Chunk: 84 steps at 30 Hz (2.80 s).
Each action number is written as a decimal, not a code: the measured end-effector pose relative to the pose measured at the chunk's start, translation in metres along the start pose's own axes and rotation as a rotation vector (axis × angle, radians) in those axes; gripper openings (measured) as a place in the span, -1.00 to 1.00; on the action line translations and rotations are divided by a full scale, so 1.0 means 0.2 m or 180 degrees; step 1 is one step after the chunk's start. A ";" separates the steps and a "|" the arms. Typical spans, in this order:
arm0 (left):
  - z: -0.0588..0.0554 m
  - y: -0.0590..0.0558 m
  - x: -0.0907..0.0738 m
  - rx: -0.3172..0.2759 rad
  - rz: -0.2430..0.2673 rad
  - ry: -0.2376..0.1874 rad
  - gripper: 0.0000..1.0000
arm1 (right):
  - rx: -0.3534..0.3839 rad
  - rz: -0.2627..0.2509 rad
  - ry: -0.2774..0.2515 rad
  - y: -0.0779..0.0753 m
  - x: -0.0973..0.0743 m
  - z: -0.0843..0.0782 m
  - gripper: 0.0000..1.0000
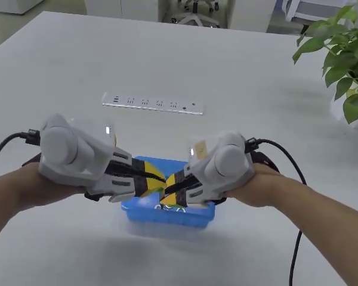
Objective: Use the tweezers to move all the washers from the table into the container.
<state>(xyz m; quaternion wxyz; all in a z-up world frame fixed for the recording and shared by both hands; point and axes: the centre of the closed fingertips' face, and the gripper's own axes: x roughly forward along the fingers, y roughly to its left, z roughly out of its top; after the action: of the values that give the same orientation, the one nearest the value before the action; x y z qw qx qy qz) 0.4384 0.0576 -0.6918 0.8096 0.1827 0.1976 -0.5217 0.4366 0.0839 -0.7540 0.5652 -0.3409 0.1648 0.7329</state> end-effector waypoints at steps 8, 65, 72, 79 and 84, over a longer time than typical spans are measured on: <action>0.03 0.00 -0.02 0.0088 -0.0024 -0.0012 -0.88 | 0.0011 -0.0040 -0.0040 -0.01 -0.02 0.02 -0.80; 0.24 -0.26 -0.26 0.0223 -0.0313 -0.0192 -0.89 | 0.0063 -0.0284 -0.0370 0.24 -0.26 0.24 -0.84; 0.14 -0.32 -0.27 0.0260 -0.0382 0.0007 -0.89 | -0.0034 -0.0240 -0.0220 0.30 -0.26 0.22 -0.85; 0.03 -0.35 -0.25 0.0255 -0.0413 0.0181 -0.89 | -0.0030 -0.0186 -0.0144 0.34 -0.23 0.17 -0.85; -0.04 -0.37 -0.22 0.0254 -0.0430 0.0289 -0.89 | -0.0006 -0.0162 -0.0080 0.37 -0.19 0.13 -0.85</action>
<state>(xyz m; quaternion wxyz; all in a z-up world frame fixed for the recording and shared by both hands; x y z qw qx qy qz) 0.3539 0.0666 -0.6830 0.7548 0.2246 0.2250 -0.5737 0.3636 0.0508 -0.7195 0.5854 -0.3363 0.1483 0.7227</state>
